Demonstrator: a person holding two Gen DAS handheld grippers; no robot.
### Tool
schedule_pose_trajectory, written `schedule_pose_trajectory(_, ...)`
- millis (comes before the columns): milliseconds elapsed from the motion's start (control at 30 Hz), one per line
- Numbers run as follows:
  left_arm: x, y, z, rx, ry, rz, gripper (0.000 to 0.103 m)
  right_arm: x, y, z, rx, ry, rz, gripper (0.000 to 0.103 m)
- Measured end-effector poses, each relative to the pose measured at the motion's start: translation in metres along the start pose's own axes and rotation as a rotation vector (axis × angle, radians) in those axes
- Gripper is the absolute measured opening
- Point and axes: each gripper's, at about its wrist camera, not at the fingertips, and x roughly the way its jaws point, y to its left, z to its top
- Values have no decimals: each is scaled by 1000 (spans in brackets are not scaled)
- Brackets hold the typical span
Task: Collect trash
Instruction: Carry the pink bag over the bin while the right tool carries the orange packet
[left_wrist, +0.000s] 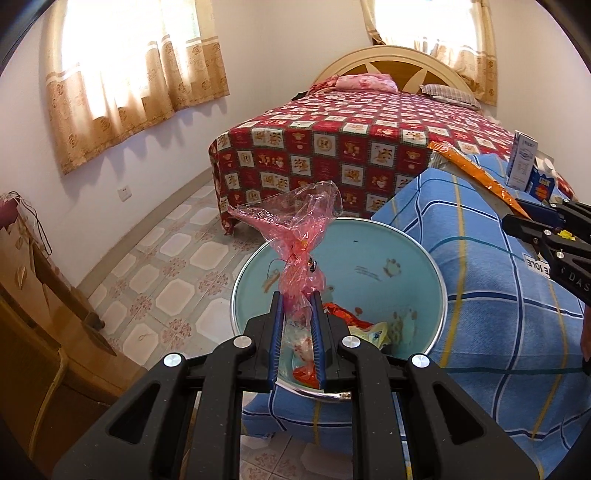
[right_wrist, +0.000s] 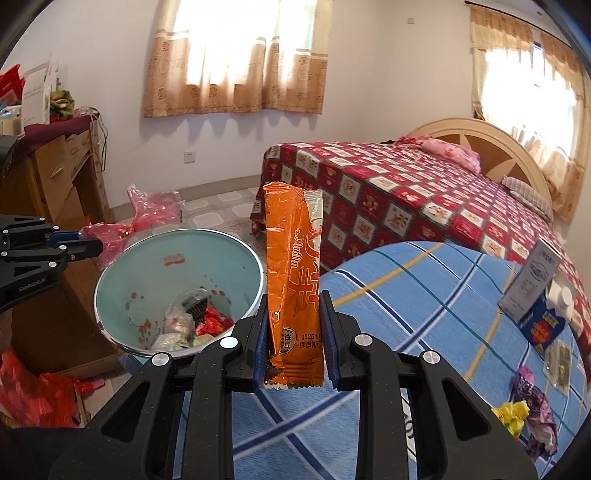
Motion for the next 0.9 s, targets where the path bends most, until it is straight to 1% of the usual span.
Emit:
schedule_pose_trajectory(400, 2, 11, -2, -21, 9, 6, 14, 7, 19, 5, -40, 4, 29, 26)
schedule_pose_trajectory(900, 3, 15, -3, -28, 12, 3, 14, 8, 26, 9, -57, -3, 45, 26)
